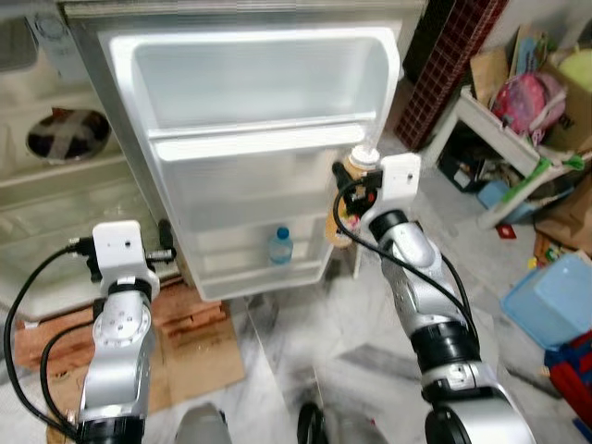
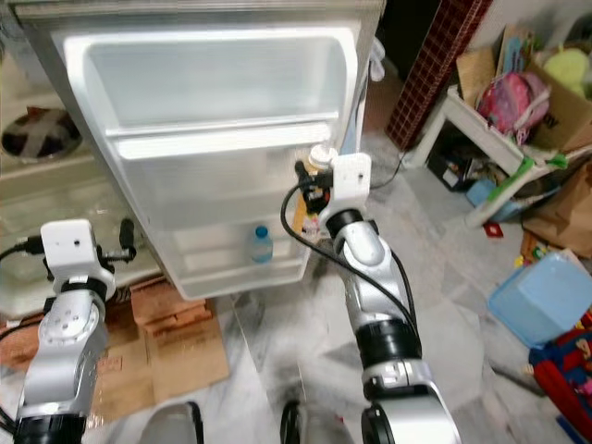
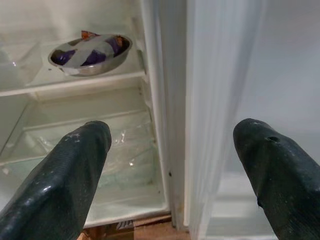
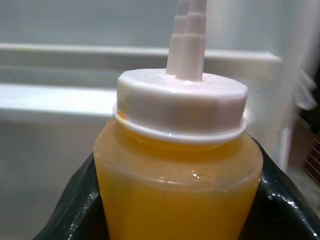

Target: Restocking fridge

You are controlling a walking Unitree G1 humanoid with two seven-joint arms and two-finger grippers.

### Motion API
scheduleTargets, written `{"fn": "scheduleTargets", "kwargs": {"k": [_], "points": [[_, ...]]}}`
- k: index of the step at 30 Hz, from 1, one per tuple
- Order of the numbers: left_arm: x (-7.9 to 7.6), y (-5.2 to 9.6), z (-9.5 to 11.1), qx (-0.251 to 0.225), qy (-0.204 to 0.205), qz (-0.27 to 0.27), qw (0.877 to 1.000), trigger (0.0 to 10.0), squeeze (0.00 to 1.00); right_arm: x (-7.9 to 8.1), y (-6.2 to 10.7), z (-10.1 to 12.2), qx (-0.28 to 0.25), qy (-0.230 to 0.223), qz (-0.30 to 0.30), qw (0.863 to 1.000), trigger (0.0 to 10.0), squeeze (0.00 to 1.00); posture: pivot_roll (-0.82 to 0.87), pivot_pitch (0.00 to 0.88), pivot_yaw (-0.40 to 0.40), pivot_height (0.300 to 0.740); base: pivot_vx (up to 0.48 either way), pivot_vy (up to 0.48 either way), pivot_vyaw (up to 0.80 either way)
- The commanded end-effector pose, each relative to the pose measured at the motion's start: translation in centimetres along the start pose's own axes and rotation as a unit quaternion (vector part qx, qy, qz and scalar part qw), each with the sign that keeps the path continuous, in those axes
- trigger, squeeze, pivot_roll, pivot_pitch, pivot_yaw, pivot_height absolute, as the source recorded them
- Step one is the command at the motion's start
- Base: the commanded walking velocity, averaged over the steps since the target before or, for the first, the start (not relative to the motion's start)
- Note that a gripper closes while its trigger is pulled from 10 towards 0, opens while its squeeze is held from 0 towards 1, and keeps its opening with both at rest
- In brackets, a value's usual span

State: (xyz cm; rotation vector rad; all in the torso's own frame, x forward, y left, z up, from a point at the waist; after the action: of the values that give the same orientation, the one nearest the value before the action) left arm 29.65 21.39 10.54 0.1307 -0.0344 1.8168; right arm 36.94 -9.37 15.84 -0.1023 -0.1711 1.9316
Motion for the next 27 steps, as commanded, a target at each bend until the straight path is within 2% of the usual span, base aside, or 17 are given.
{"fn": "scheduleTargets", "kwargs": {"k": [1,8,13,18,19,21,22,24,25,27], "points": [[-0.2,0.2,-0.6,0.009,-0.001,-0.003,1.0,10.0,0.0,0.7,-0.2,1.0,-0.022,0.001,0.02,1.0,10.0,0.0,0.06,0.154,-0.082,0.74,0.334,0.0,0.71],[0.0,0.7,-1.1,0.021,-0.002,0.0,1.0,10.0,0.0,0.5,0.3,0.6,-0.015,0.005,0.017,1.0,10.0,0.0,0.06,0.151,-0.083,0.74,0.095,0.0,0.58],[0.1,1.9,-1.2,0.019,-0.013,-0.001,1.0,10.0,0.0,-0.2,1.6,-0.1,0.001,0.007,0.01,1.0,10.0,0.0,0.06,0.154,-0.083,0.74,0.0,0.0,0.0],[0.3,4.1,-1.3,0.01,-0.033,-0.028,0.999,10.0,0.0,-1.4,4.4,-1.7,0.037,-0.003,-0.012,0.999,10.0,0.0,0.06,0.157,-0.083,0.74,0.0,0.0,0.0],[0.3,4.1,-1.3,0.01,-0.033,-0.028,0.999,10.0,0.0,-1.4,4.4,-1.7,0.037,-0.003,-0.012,0.999,10.0,0.0,0.06,0.157,-0.083,0.74,0.0,0.0,0.0],[0.8,5.5,-2.3,0.036,-0.022,-0.033,0.999,10.0,0.0,-1.8,6.1,-2.9,0.066,-0.002,-0.018,0.998,10.0,0.0,0.06,0.161,-0.081,0.74,0.0,0.0,0.0],[0.8,5.5,-2.3,0.036,-0.022,-0.033,0.999,10.0,0.0,-1.8,6.1,-2.9,0.066,-0.002,-0.018,0.998,10.0,0.0,0.06,0.161,-0.081,0.74,0.0,0.0,0.0],[1.2,7.2,-3.4,0.056,-0.025,-0.047,0.997,10.0,0.0,-1.9,8.1,-4.8,0.118,0.005,-0.014,0.993,10.0,0.0,0.06,0.16,-0.082,0.74,0.0,0.0,0.0],[1.2,7.2,-3.4,0.056,-0.025,-0.047,0.997,10.0,0.0,-1.9,8.1,-4.8,0.118,0.005,-0.014,0.993,10.0,0.0,0.06,0.16,-0.082,0.74,0.0,0.0,0.0],[1.9,8.0,-4.3,0.082,-0.019,-0.033,0.996,10.0,0.0,-2.3,9.1,-5.7,0.15,-0.022,-0.025,0.988,10.0,0.0,0.06,0.159,-0.084,0.74,0.0,0.0,0.0]]}}
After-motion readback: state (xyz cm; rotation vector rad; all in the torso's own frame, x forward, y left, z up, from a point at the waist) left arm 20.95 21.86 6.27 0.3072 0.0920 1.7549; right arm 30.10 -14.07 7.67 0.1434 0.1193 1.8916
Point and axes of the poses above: a point about 5 cm out from each wrist's last joint towards the gripper, its own y axis pointing back from the gripper into the wrist, its own z axis along the axis of the wrist's last joint, x = y × z, the point moved 3 cm from there along -y, pointing out of the wrist towards the gripper
